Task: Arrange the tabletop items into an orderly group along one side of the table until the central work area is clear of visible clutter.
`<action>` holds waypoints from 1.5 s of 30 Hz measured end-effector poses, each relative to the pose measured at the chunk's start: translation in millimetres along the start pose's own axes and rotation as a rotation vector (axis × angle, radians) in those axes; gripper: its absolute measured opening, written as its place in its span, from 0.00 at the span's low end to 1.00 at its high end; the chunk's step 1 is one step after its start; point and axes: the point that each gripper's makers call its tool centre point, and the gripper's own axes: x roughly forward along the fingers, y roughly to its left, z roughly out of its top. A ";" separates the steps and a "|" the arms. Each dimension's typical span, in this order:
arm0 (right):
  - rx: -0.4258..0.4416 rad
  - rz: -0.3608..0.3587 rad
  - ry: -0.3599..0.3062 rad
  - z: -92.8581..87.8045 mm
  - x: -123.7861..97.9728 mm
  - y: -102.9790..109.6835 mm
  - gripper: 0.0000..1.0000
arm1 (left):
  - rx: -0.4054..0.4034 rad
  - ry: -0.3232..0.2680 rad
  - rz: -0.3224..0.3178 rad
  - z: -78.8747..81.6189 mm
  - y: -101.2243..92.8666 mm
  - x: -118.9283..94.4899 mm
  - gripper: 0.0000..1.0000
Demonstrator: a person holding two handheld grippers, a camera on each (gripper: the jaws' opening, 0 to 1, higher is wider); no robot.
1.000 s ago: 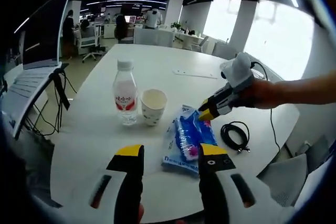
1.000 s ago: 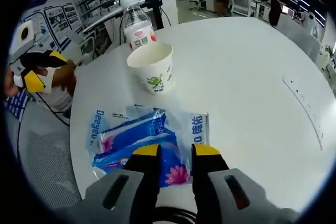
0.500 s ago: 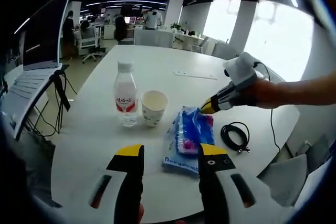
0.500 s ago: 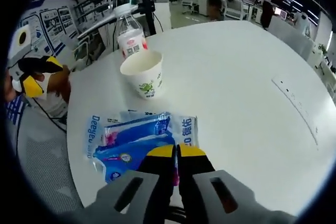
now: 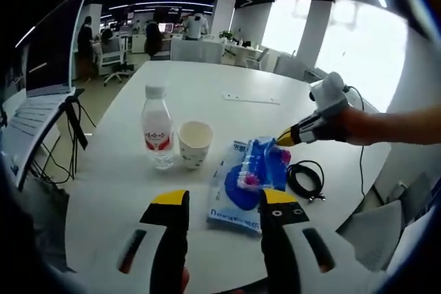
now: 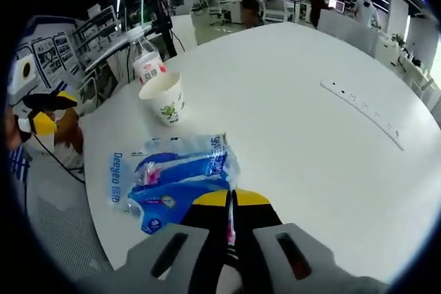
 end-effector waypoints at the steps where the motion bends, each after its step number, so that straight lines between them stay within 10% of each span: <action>1: 0.004 -0.002 0.000 -1.6 -1.1 -1.0 0.00 | 0.002 0.000 -0.003 0.5 -1.1 0.4 0.40; 24: 0.008 0.042 0.083 -45.1 -28.4 12.2 0.00 | 0.012 0.001 -0.021 -5.3 -6.2 -1.1 0.40; 40: -0.167 0.120 0.223 -53.0 -17.1 15.0 0.24 | 0.013 0.000 -0.013 -7.3 -5.1 -2.9 0.40; 45: -0.225 0.127 0.252 -54.4 -8.2 21.7 0.18 | 0.007 -0.004 -0.003 -6.4 -1.2 -4.5 0.40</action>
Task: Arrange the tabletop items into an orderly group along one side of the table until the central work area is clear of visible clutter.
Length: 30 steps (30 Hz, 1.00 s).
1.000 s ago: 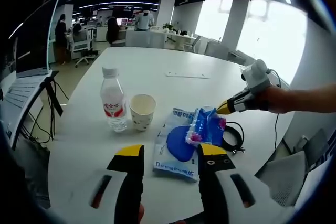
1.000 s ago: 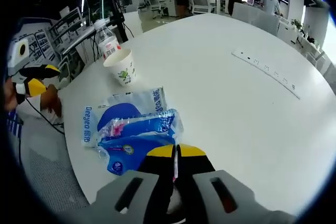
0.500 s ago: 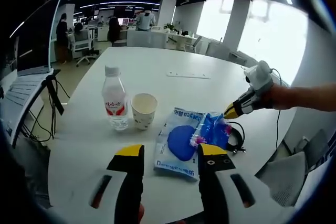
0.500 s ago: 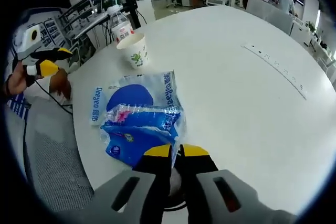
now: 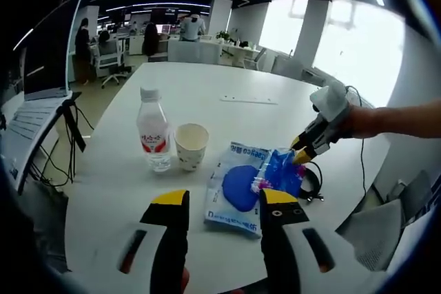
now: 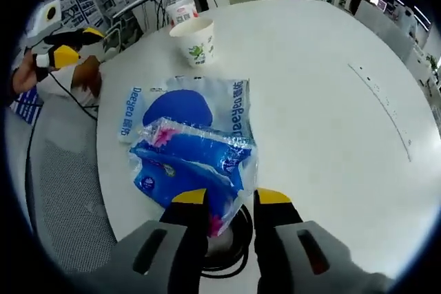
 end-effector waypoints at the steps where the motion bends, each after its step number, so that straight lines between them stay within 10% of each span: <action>1: -0.002 -0.003 0.003 0.1 0.8 -0.5 0.13 | -0.003 -0.001 0.002 0.2 0.7 -0.4 0.40; 6: 0.073 0.008 -0.024 2.9 2.9 0.1 0.00 | -0.009 -0.002 0.009 -0.4 3.0 -1.2 0.40; 30: 0.466 -0.162 -0.169 -25.2 -33.9 -62.2 0.00 | 0.004 0.011 -0.029 -2.1 -10.4 9.5 0.40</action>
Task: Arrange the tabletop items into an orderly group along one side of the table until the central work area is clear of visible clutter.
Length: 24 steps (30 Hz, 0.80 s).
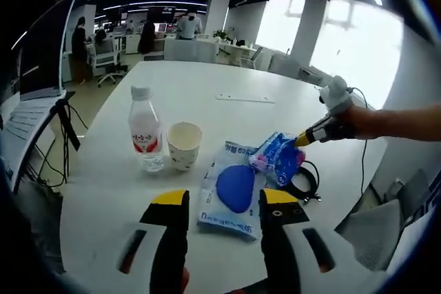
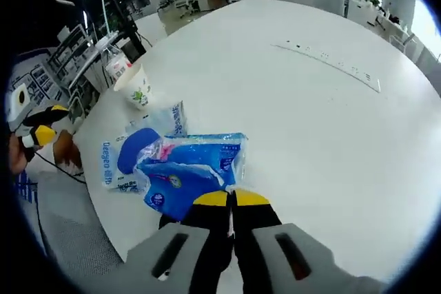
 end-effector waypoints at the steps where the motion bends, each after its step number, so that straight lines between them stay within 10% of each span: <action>1: 0.035 -0.013 -0.013 1.4 -0.7 -8.5 0.00 | 0.000 0.002 -0.001 -0.5 -0.2 0.7 0.40; 24: 0.288 -0.119 -0.045 -11.9 -13.6 -63.5 0.00 | 0.001 0.027 0.009 -3.2 -0.8 6.0 0.40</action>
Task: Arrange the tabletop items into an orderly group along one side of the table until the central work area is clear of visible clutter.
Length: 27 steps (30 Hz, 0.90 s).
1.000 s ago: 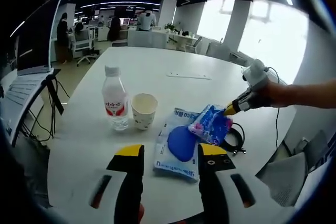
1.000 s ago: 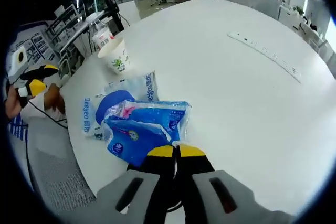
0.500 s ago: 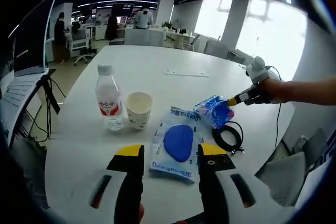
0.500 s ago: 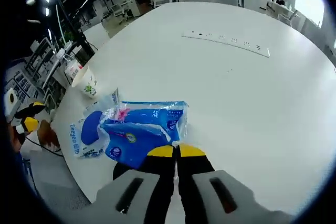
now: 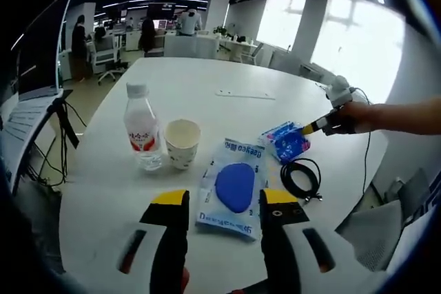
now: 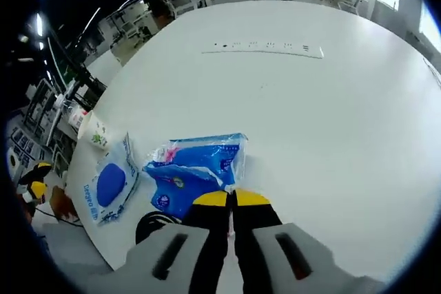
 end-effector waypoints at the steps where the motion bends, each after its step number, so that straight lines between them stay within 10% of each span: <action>1: 0.007 -0.003 0.001 -1.9 0.1 -1.8 0.00 | 0.001 0.002 0.002 -0.1 0.2 0.1 0.40; 27: 0.089 -0.023 0.030 -26.6 0.7 -10.0 0.00 | 0.018 0.018 0.013 -1.4 -0.8 -2.1 0.40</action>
